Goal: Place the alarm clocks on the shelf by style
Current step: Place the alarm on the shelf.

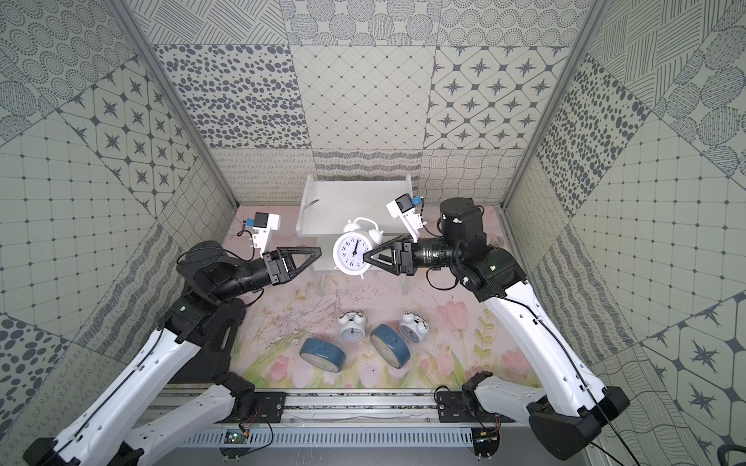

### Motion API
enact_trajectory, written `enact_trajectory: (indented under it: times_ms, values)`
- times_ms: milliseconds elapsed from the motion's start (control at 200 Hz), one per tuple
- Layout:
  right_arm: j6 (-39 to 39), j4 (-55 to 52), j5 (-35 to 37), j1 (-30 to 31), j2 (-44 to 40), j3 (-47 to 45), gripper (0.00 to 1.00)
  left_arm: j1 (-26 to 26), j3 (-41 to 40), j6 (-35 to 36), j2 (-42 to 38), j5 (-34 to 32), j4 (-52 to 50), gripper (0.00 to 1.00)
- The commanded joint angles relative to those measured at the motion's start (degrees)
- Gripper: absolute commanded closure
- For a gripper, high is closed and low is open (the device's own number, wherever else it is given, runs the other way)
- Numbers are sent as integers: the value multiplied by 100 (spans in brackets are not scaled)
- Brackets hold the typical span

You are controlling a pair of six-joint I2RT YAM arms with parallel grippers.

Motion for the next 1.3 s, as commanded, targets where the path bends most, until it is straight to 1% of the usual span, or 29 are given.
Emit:
enact_trajectory:
  times_ms: [0, 90, 180, 260, 325, 520, 580, 680, 730, 795, 906, 1061, 1296]
  values:
    - [-1031, -90, 616, -15, 393, 758, 63, 170, 49, 138, -554, -3421, -2152, 0]
    - [-1424, -18, 806, -17, 836, 1343, 63, 224, -107, -72, -633, -3406, -2521, 4]
    - [-1610, 458, 953, -15, 1241, 1713, 64, 227, -283, -111, -631, -3171, -2695, 8]
    - [-1737, 780, 891, -16, 1691, 2136, 64, 225, -518, -213, -717, -3055, -2703, 11]
    - [-1852, 775, 817, -22, 2131, 2676, 63, 227, -716, -337, -850, -2986, -2593, 11]
    - [-2566, -279, 439, -8, 3590, 4635, 67, 226, -1120, -540, -1064, -2763, -2334, 11]
    - [-2835, -843, 332, -6, 4078, 5437, 68, 224, -1169, -524, -1051, -2628, -2107, 11]
    - [-3157, -1757, 397, 29, 4920, 6890, 68, 225, -1211, -478, -972, -2450, -2013, 12]
    - [-3196, -1667, 415, 30, 4954, 6815, 68, 224, -1197, -421, -926, -2390, -2017, 13]
    - [-3333, -1646, 644, 65, 4936, 6732, 67, 226, -1193, -368, -887, -2327, -1992, 14]
    - [-3521, -1886, 942, 115, 5117, 6944, 66, 226, -1281, -362, -921, -2284, -1881, 14]
    - [-3623, -1975, 1328, 229, 5243, 6942, 66, 225, -1405, -324, -906, -2189, -1713, 14]
    - [-3707, -2007, 1849, 458, 5404, 6989, 65, 228, -1382, -262, -729, -2017, -1599, 16]
